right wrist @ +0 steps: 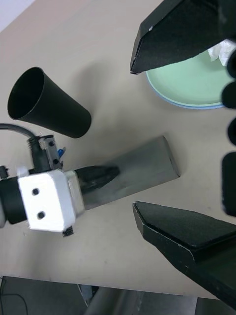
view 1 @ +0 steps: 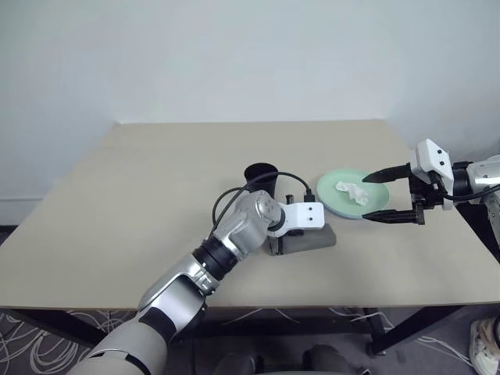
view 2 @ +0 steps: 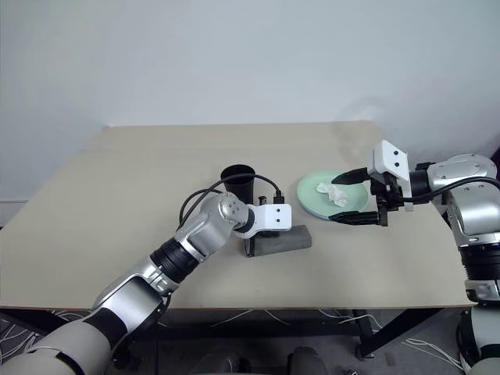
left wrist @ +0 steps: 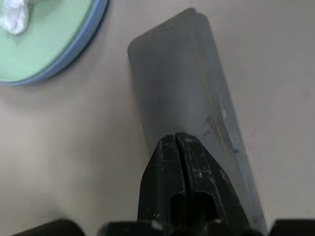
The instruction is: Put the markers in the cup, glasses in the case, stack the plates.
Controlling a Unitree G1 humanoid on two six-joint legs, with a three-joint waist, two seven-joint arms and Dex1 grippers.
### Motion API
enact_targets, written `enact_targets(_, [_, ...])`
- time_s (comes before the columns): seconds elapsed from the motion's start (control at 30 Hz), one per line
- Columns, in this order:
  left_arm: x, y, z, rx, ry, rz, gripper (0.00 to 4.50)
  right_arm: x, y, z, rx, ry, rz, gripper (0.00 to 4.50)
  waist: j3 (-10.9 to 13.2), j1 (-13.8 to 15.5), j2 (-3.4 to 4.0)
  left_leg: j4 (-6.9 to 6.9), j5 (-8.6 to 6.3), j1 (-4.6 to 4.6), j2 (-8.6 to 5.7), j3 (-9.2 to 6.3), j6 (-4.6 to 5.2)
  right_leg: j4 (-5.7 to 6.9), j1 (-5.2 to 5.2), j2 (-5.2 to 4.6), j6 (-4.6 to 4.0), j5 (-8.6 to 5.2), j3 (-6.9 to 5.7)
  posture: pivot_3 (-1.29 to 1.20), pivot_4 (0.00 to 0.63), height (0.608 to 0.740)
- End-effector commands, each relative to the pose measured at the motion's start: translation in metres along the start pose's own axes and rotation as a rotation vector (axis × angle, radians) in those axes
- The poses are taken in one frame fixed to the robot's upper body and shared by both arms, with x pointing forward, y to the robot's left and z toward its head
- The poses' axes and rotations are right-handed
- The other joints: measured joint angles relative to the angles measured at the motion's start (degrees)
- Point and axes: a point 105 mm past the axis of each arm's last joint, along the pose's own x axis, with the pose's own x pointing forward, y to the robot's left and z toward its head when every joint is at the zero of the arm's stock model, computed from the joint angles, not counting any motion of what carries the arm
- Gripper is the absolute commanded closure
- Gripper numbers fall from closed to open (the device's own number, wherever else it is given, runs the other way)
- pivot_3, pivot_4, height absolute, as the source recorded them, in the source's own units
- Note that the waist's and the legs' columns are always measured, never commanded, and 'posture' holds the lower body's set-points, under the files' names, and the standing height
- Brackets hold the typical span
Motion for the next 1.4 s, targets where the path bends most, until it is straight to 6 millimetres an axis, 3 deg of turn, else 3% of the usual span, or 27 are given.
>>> enact_targets(0.03, [-0.005, 0.002, 0.005, 0.011, -0.012, 0.015, 4.49, -0.004, -0.006, 0.014, -0.057, -0.022, -0.029, 0.00, 0.0, 0.0, 0.00, 0.01, 0.00, -0.01, 0.00, 0.01, 0.00, 0.00, 0.00, 0.00, 0.00, 0.00, 0.00, 0.00, 0.000, 0.732])
enact_targets(0.3, [-0.010, 0.010, 0.004, -0.010, -0.023, 0.050, 4.49, -0.003, -0.008, 0.016, -0.062, -0.023, -0.028, 0.00, 0.0, 0.0, 0.00, 0.02, -0.01, -0.02, -0.03, 0.00, 0.01, -0.03, 0.00, -0.03, 0.00, 0.00, 0.01, 0.00, 0.000, 0.732])
enact_targets(0.43, [-0.030, 0.026, 0.019, -0.095, -0.129, 0.114, 4.49, -0.002, -0.008, 0.016, -0.061, -0.026, -0.025, 0.00, 0.0, 0.0, -0.02, 0.03, -0.01, -0.04, 0.00, -0.01, 0.01, -0.02, -0.02, -0.02, 0.00, 0.00, 0.00, 0.00, 0.000, 0.732])
enact_targets(0.53, [-0.049, 0.026, 0.022, -0.164, -0.194, 0.122, 4.49, -0.002, -0.007, 0.017, -0.060, -0.029, -0.025, 0.00, 0.0, 0.0, -0.02, 0.02, -0.01, -0.05, 0.00, 0.00, 0.01, -0.03, -0.03, -0.03, 0.00, 0.00, 0.00, 0.00, 0.000, 0.732])
enact_targets(0.67, [-0.070, 0.020, 0.018, -0.247, -0.224, 0.120, 4.49, -0.002, -0.007, 0.016, -0.059, -0.029, -0.023, 0.00, 0.0, -0.1, 0.00, -0.02, -0.02, -0.04, -0.01, 0.00, 0.03, -0.03, -0.06, -0.02, 0.00, 0.00, 0.01, 0.00, 0.000, 0.732])
enact_targets(0.77, [-0.084, 0.016, 0.005, -0.329, -0.204, 0.145, 4.49, -0.001, -0.007, 0.016, -0.057, -0.029, -0.021, 0.00, 0.0, -0.1, 0.00, -0.02, -0.02, -0.03, 0.00, 0.00, 0.03, -0.02, -0.06, -0.01, 0.00, 0.00, 0.01, 0.00, 0.000, 0.732])
enact_targets(0.9, [-0.092, 0.010, -0.014, -0.418, -0.160, 0.169, 3.64, 0.001, -0.008, 0.017, -0.059, -0.032, -0.014, 0.00, 0.0, -0.1, 0.00, -0.01, -0.02, 0.02, 0.00, -0.01, 0.02, 0.00, -0.02, 0.00, -0.01, 0.00, 0.01, 0.00, 0.000, 0.732])
enact_targets(1.23, [-0.098, 0.014, -0.057, -0.585, -0.027, 0.252, 0.03, 0.007, -0.010, 0.018, -0.070, -0.041, 0.005, 0.00, 0.0, 0.0, -0.01, 0.01, -0.02, 0.01, -0.01, -0.03, 0.02, -0.02, -0.02, -0.01, -0.02, -0.01, 0.01, 0.00, 0.000, 0.732])
enact_targets(1.4, [-0.094, 0.018, -0.066, -0.675, 0.043, 0.268, 0.03, 0.010, -0.011, 0.020, -0.075, -0.046, 0.013, 0.00, 0.0, 0.0, -0.01, 0.00, -0.02, 0.00, -0.02, -0.04, 0.02, -0.01, -0.04, 0.00, -0.02, -0.01, 0.01, 0.00, 0.000, 0.732])
